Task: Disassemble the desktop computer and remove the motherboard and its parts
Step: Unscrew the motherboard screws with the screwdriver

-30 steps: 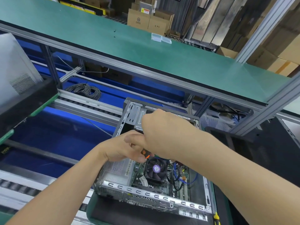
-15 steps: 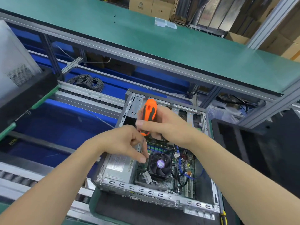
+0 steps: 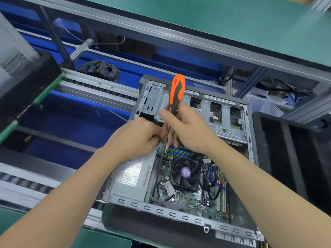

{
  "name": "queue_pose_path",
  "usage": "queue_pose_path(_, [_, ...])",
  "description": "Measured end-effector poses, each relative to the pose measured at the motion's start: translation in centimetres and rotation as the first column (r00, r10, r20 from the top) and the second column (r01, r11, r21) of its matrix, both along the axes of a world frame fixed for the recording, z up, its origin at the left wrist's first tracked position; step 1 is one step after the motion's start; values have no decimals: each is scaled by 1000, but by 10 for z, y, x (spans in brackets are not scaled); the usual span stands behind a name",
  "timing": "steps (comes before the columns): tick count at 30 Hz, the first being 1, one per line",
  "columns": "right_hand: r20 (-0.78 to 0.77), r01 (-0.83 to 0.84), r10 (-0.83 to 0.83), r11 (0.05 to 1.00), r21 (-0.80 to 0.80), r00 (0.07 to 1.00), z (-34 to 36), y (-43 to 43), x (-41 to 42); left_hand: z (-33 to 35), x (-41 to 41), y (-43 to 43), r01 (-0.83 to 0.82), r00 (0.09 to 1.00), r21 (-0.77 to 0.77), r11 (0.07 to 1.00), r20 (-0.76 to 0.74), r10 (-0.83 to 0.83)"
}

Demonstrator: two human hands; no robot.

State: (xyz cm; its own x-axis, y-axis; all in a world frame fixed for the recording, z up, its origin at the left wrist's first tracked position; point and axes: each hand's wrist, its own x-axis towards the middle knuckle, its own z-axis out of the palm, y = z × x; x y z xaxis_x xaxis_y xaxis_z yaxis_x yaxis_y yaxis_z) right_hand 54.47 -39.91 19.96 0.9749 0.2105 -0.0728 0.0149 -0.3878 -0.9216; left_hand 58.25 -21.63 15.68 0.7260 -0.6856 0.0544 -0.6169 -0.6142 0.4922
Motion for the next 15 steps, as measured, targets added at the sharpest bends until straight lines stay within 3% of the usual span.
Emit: queue_pose_path(15, [36, 51, -55, 995, 91, 998, 17, -1, 9, 4, 1, 2, -2, 999, -32, 999, -53, 0])
